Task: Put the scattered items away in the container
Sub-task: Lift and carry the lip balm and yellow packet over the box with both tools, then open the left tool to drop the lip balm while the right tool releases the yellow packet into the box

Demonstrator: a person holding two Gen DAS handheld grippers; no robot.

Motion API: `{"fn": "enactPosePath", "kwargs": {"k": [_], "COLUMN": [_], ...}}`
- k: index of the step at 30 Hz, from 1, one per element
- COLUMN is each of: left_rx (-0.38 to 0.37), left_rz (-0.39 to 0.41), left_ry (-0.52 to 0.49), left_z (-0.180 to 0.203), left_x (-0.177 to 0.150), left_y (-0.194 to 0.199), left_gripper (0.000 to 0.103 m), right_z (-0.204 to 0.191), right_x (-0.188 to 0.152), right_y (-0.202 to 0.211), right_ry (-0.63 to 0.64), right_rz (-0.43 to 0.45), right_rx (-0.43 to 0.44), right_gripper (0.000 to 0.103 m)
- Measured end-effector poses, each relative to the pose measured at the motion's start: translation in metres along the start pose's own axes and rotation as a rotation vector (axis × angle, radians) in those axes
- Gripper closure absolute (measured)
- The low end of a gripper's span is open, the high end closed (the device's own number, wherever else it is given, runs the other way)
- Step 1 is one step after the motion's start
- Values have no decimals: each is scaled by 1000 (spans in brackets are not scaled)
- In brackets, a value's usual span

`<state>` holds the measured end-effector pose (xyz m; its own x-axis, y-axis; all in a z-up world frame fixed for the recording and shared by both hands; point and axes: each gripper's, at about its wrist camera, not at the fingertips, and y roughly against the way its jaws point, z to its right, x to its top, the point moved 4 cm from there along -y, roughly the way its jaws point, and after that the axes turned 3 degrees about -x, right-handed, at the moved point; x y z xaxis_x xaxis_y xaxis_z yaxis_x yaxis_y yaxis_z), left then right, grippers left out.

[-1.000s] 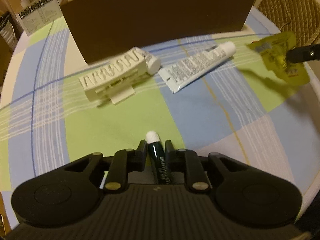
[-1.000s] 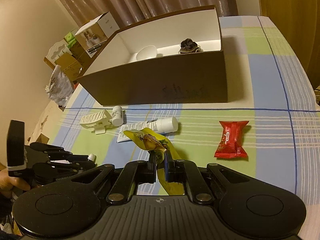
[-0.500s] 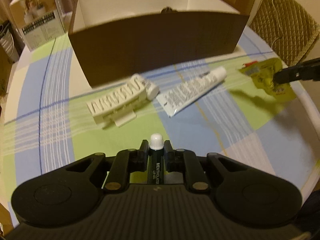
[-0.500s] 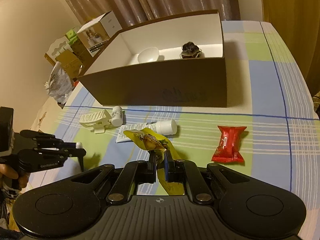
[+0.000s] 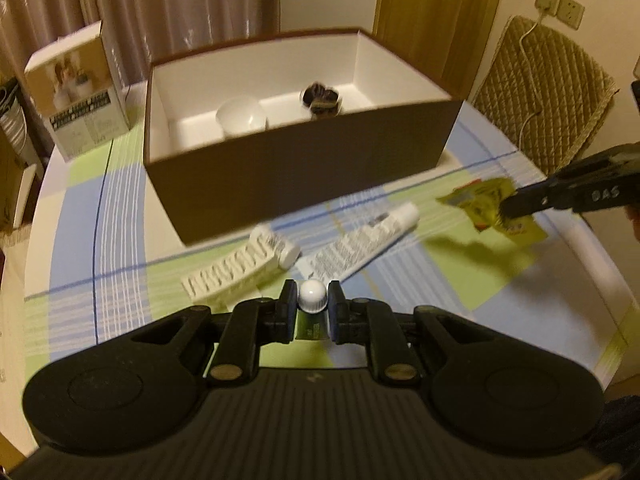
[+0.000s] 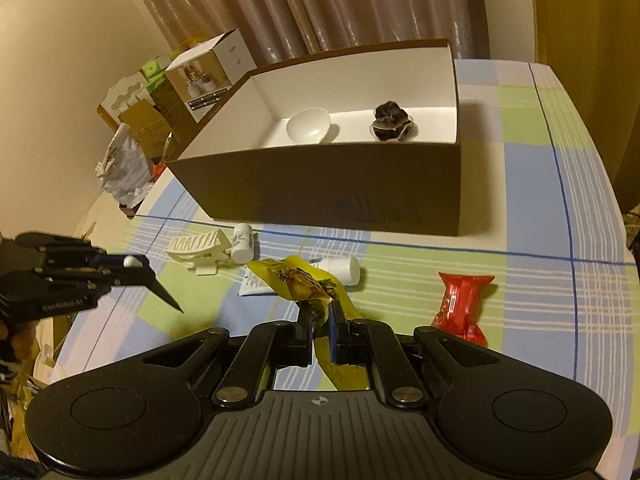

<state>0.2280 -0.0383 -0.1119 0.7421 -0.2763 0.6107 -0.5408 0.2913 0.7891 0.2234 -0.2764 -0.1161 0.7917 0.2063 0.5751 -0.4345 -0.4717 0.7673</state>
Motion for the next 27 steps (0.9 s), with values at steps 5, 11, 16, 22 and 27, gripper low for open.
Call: {"fn": "enactPosePath", "kwargs": {"k": [5, 11, 16, 22, 27], "left_rx": [8, 25, 36, 60, 80], "left_rz": [43, 97, 138, 177, 200], "left_ry": [-21, -46, -70, -97, -121], "left_z": [-3, -9, -13, -16, -21], "left_x": [17, 42, 66, 97, 121], "left_y": [13, 26, 32, 31, 26], "left_gripper": [91, 91, 91, 91, 91], "right_z": [0, 0, -3, -7, -8], "right_x": [13, 35, 59, 88, 113], "right_y": [8, 24, 34, 38, 34], "right_ry": [22, 31, 44, 92, 124], "right_rz": [22, 70, 114, 163, 194], "right_rx": [4, 32, 61, 62, 50], "right_gripper": [93, 93, 93, 93, 93]}}
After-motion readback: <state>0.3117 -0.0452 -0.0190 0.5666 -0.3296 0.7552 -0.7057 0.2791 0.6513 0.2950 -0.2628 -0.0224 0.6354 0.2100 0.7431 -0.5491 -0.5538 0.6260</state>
